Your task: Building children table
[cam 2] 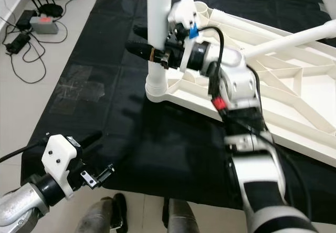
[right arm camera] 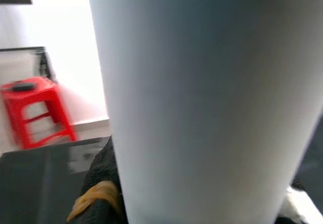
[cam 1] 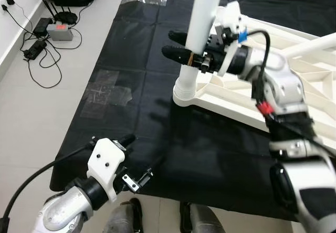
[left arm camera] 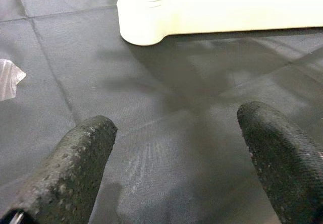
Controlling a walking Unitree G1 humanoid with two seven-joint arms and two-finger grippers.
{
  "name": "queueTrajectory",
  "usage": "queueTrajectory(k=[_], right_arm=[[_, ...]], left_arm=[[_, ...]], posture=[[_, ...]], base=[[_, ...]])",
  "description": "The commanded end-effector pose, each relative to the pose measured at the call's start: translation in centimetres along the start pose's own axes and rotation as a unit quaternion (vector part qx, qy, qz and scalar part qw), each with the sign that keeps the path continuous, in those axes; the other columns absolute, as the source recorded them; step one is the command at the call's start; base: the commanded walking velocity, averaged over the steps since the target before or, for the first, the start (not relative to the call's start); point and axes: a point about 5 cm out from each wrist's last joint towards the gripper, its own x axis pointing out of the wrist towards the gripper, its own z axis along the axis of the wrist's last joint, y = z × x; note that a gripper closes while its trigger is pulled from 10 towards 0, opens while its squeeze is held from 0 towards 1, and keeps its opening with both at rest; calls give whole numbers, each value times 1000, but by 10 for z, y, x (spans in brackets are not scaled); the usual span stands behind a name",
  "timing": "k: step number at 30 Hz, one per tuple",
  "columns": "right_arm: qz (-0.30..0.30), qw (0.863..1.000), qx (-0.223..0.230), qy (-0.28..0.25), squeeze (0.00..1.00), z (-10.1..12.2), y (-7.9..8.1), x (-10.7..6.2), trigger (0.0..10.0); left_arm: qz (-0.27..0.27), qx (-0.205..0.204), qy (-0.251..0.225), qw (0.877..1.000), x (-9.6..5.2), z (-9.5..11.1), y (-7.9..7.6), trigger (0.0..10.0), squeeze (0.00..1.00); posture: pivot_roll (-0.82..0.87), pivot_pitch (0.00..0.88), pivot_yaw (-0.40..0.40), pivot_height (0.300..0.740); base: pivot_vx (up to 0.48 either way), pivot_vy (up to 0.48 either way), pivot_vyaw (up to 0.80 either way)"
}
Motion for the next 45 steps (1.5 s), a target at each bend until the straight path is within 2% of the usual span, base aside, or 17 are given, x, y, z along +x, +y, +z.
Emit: queueTrajectory(k=[1,3,4,6,7,8,11,21,28,30,36,39,40,42,43,45], right_arm=[[0,997,57,51,0,-28,21,2,10000],[-20,996,69,61,0,-33,41,5,10000],[-20,996,69,61,0,-33,41,5,10000],[-80,989,66,101,0,-43,56,8,10000],[-117,982,68,133,0,-49,59,6,10000],[-117,982,68,133,0,-49,59,6,10000],[-169,966,66,182,0,-54,65,3,10000],[-230,948,61,211,0,-56,62,-4,10000],[-287,931,94,202,0,-57,59,-10,10000],[-289,936,131,154,0,-51,59,-7,10000],[-297,933,141,143,0,-48,45,-12,10000],[-236,958,114,116,0,-33,34,-7,10000],[-236,958,114,116,0,-33,34,-7,10000],[-187,975,98,76,0,-13,25,-3,10000],[-187,975,98,76,0,-13,25,-3,10000],[-148,985,82,38,0,6,12,-3,10000]], left_arm=[[-2,-7,8,1000,-2,-4,0,10000,0],[-2,-7,8,1000,-2,-4,0,10000,0],[-2,-7,8,1000,-2,-4,0,10000,0],[-2,-7,8,1000,-1,-5,0,10000,0],[-3,-7,8,1000,0,-6,1,10000,0],[-3,-7,8,1000,0,-6,1,10000,0],[-3,-6,8,1000,1,-7,2,10000,0],[0,-3,7,1000,2,-8,3,10000,0],[2,-4,6,1000,2,-9,3,10000,0],[2,-5,5,1000,3,-9,3,10000,0],[2,-5,4,1000,3,-9,4,10000,0],[3,-5,2,1000,3,-9,4,10000,0],[3,-5,2,1000,3,-9,4,10000,0],[3,-5,1,1000,4,-8,4,10000,0],[3,-5,1,1000,4,-8,4,10000,0],[3,-5,1,1000,4,-8,4,10000,0]], posture=[[40,361,-52,740],[39,361,-52,740],[39,361,-52,740],[31,357,-52,740],[24,349,-54,740],[24,349,-54,740],[18,338,-56,740],[19,323,-61,740],[16,317,-63,740],[16,319,-61,740],[14,323,-62,740],[12,326,-60,740],[12,326,-60,740],[14,328,-57,740],[14,328,-57,740],[17,326,-57,740]], base=[[0,0,0],[0,0,0],[0,0,0],[0,0,0],[0,0,0],[0,0,0],[0,0,0],[0,0,0],[0,0,0],[0,0,0],[0,0,0],[0,0,0],[0,0,0],[0,0,0],[0,0,0],[0,0,0]])
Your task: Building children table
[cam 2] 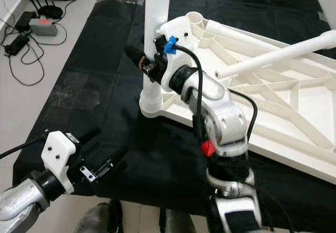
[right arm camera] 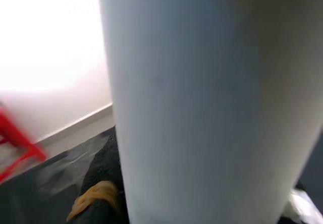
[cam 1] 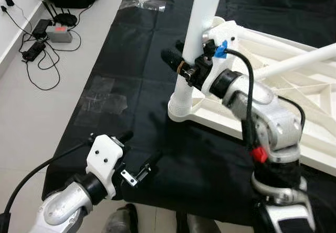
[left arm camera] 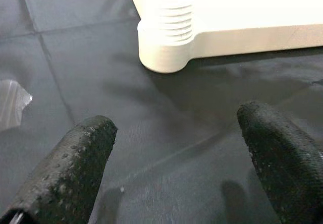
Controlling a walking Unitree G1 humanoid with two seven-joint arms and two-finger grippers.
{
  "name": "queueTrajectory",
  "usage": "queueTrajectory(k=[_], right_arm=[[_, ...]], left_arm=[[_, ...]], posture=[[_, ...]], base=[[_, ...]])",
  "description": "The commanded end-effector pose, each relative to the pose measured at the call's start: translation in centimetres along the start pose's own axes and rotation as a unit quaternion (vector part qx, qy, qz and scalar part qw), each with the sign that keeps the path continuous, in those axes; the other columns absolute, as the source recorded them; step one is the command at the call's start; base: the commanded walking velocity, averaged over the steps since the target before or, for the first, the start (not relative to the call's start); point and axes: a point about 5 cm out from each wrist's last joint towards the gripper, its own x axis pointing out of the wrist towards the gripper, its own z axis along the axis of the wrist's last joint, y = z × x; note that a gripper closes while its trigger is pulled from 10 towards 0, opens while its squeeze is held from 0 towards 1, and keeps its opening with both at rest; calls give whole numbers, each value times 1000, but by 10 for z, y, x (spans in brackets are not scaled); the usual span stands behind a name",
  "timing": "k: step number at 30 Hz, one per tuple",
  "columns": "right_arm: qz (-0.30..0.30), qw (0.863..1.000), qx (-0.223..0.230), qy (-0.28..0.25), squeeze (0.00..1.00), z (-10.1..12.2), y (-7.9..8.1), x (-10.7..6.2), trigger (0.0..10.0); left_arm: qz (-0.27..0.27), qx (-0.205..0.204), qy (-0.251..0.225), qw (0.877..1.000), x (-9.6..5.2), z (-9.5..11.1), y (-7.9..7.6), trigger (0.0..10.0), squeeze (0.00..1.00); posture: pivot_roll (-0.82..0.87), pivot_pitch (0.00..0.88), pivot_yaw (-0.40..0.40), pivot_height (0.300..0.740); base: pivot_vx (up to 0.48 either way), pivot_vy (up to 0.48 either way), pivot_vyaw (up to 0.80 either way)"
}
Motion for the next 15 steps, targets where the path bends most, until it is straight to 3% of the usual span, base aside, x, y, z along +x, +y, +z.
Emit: queueTrajectory(k=[1,3,4,8,15], right_arm=[[-2,1000,5,-1,0,-1,-11,-5,10000],[35,999,-2,-32,0,16,-19,-7,10000],[35,999,-2,-32,0,16,-19,-7,10000],[131,987,-6,-90,0,35,-19,-14,10000],[180,975,-7,-130,0,44,-25,-16,10000]], left_arm=[[-4,-8,6,1000,-1,-4,-3,10000,0],[-4,-8,6,1000,-1,-4,-3,10000,0],[-4,-8,6,1000,-1,-4,-3,10000,0],[-3,-7,6,1000,-1,-3,-3,10000,0],[-4,-7,6,1000,-2,-3,-3,10000,0]], posture=[[17,326,-57,740],[22,325,-60,740],[22,325,-60,740],[27,329,-59,740],[36,334,-55,740]], base=[[0,0,0],[0,0,0],[0,0,0],[0,0,0],[0,0,0]])
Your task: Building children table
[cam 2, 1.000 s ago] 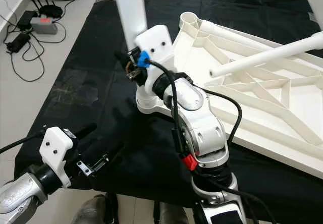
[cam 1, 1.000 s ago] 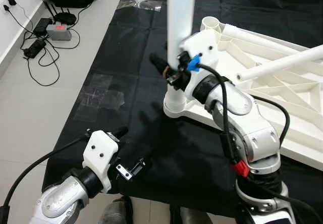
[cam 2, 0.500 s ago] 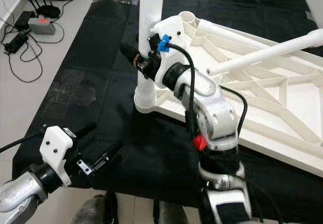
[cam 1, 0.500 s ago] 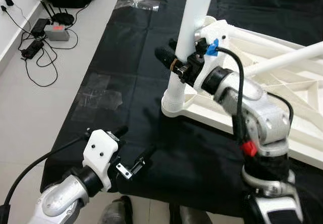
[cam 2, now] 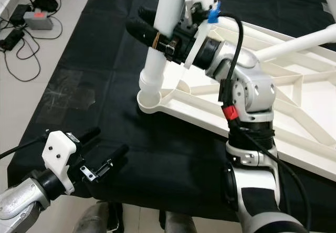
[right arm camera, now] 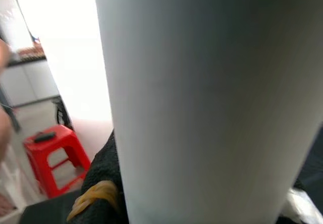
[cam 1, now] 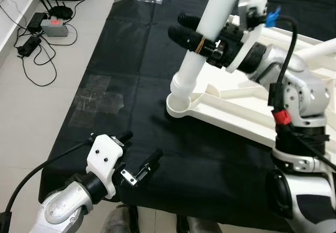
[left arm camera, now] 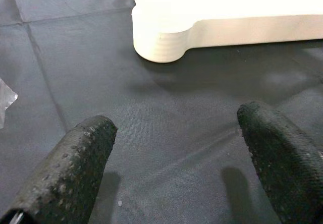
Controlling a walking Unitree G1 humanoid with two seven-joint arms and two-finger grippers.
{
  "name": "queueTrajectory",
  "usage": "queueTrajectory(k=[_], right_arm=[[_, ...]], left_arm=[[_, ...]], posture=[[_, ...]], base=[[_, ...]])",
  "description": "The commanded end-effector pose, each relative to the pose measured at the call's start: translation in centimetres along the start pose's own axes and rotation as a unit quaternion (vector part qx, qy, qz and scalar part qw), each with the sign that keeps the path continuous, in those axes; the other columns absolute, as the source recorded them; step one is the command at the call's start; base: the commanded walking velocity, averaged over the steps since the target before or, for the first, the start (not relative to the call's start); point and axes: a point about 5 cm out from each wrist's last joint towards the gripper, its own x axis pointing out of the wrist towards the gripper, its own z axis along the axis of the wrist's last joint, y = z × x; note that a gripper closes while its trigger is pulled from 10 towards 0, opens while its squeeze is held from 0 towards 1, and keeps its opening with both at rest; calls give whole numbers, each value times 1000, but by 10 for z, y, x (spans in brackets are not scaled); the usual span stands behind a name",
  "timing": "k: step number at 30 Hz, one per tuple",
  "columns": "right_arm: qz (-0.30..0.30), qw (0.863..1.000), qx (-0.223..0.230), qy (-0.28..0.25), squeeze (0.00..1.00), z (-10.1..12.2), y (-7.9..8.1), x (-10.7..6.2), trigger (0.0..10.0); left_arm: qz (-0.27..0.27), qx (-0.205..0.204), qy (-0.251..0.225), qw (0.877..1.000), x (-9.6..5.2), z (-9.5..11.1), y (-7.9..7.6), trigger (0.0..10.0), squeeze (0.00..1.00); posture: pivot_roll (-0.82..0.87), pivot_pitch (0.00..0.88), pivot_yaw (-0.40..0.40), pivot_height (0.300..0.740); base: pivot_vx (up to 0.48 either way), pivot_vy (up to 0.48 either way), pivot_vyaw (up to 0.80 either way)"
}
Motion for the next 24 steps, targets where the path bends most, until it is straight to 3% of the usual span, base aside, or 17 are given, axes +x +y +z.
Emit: queueTrajectory(k=[1,4,6,8,9,10,11,13,15,16,24], right_arm=[[43,999,-12,-15,0,7,2,-1,10000],[58,998,-12,-13,0,7,3,-2,10000],[147,989,-3,11,0,1,12,-6,10000],[147,989,-3,11,0,1,12,-6,10000],[193,981,-7,35,0,-4,16,-7,10000],[193,981,-7,35,0,-4,16,-7,10000],[235,970,-14,60,0,-11,18,-6,10000],[245,960,-61,123,0,-26,4,4,10000],[245,960,-61,123,0,-26,4,4,10000],[239,955,-87,150,0,-33,-3,9,10000],[258,951,-94,141,0,-28,-13,24,10000]], left_arm=[[-5,-7,5,1000,-2,-2,-4,10000,0],[-5,-7,5,1000,-2,-2,-4,10000,0],[-6,-7,6,1000,-3,-2,-3,10000,0],[-6,-7,6,1000,-3,-2,-3,10000,0],[-8,-7,6,1000,-3,-2,-3,10000,0],[-8,-7,6,1000,-3,-2,-3,10000,0],[-10,-8,6,1000,-4,-1,-3,10000,0],[-14,-8,7,1000,-5,0,-4,10000,0],[-14,-8,7,1000,-5,0,-4,10000,0],[-15,-8,8,1000,-7,1,-5,10000,0],[-21,-8,12,1000,-13,4,-10,10000,0]], posture=[[42,336,-53,740],[42,336,-53,740],[40,345,-44,740],[40,345,-44,740],[42,349,-40,740],[42,349,-40,740],[48,357,-34,740],[60,366,-31,740],[60,366,-31,740],[76,375,-29,740],[113,397,-26,740]], base=[[0,0,0],[0,0,0],[0,0,0],[0,0,0],[0,0,0],[0,0,0],[0,0,0],[0,0,0],[0,0,0],[0,0,0],[0,0,0]])
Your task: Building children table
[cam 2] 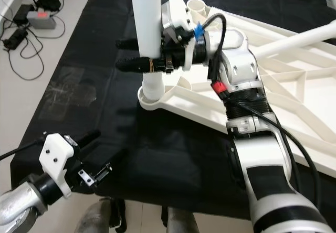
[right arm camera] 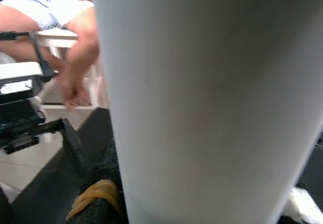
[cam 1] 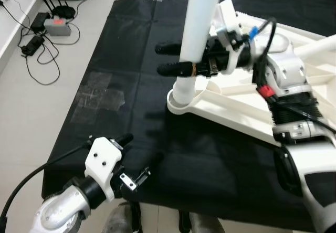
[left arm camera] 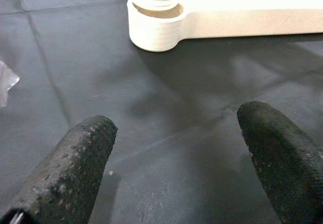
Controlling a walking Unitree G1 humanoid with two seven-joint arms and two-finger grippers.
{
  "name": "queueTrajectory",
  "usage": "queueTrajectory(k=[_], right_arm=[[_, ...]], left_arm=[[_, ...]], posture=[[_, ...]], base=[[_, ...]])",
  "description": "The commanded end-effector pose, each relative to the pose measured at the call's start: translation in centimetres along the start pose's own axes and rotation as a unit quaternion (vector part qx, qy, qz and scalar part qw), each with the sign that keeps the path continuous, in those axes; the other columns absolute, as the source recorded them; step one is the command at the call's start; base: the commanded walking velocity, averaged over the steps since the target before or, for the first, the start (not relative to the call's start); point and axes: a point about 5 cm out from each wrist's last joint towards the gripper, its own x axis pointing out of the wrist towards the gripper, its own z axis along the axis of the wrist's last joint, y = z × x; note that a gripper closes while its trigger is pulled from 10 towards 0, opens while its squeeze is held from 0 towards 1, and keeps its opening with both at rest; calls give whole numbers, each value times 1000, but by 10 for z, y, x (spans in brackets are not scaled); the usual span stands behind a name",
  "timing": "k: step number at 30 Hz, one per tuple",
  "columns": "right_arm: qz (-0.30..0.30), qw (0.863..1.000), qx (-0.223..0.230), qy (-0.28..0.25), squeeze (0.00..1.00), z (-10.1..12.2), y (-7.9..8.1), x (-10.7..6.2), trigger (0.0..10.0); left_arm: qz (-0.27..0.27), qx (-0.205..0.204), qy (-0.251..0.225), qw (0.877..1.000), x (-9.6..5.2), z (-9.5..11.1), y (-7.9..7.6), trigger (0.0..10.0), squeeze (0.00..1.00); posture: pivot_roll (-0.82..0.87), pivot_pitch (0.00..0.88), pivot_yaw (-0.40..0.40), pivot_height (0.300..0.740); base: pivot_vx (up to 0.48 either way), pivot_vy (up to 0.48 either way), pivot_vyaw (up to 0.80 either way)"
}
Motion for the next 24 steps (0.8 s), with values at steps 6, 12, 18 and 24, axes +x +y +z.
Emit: queueTrajectory(k=[6,12,18,24], right_arm=[[42,999,19,1,0,-3,-3,4,10000],[78,995,50,-37,0,5,-4,4,10000],[94,994,58,-26,0,3,-4,9,10000],[88,995,53,-13,0,3,-8,8,10000]], left_arm=[[-23,-9,14,1000,-9,1,-9,10000,0],[-30,-18,15,999,-13,2,-14,10000,0],[-30,-21,17,999,-14,3,-15,10000,0],[-28,-22,16,999,-14,4,-16,10000,0]], posture=[[121,408,-18,740],[113,408,-17,740],[111,405,-20,740],[114,404,-24,740]], base=[[0,0,0],[0,0,0],[0,0,0],[0,0,0]])
